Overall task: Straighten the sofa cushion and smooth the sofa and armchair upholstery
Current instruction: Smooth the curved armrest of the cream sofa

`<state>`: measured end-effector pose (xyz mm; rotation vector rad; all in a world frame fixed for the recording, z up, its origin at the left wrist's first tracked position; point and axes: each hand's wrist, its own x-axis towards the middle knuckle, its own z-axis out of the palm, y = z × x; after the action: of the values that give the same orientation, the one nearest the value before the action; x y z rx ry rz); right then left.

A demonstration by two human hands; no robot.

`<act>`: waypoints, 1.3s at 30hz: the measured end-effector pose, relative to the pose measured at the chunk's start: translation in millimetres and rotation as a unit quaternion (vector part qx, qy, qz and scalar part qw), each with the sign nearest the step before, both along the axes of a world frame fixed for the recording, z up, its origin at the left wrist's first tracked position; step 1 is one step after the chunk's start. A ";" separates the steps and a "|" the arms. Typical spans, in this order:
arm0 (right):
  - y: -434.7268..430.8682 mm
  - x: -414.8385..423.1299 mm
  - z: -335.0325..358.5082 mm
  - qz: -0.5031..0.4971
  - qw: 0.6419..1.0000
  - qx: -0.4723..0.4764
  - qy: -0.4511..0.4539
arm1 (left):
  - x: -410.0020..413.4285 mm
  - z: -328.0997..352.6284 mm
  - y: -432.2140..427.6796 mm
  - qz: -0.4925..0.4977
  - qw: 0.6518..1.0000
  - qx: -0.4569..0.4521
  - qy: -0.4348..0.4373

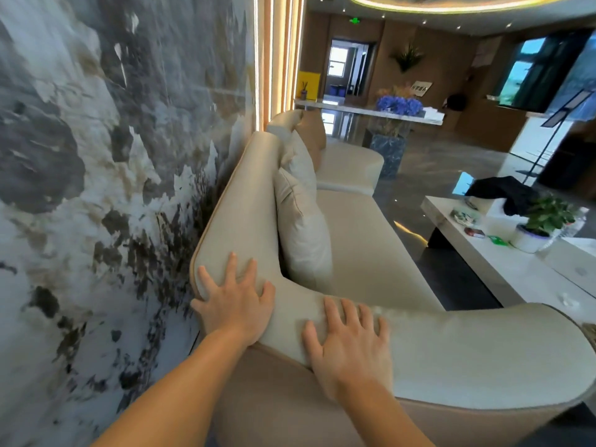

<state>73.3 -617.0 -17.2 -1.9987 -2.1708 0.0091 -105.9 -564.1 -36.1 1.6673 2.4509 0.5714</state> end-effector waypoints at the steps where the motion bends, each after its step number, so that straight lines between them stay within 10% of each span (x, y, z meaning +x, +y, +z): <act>1: 11.2 -8.5 -0.6 -0.007 1.000 -0.004 0.000 | -8.9 -1.4 13.0 -0.004 1.000 -0.001 0.001; 28: 114.9 -111.3 4.7 -0.025 0.996 -0.054 0.073 | -101.3 13.9 120.0 -0.023 0.992 -0.113 0.058; 39: 23.5 -4.0 103.0 0.060 0.916 -0.395 0.046 | -3.7 157.2 -4.0 -0.267 0.852 -0.444 0.070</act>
<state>69.3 -593.5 85.8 -2.1197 -2.4475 1.1419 -109.6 -568.1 121.1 1.7928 1.6842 -0.6763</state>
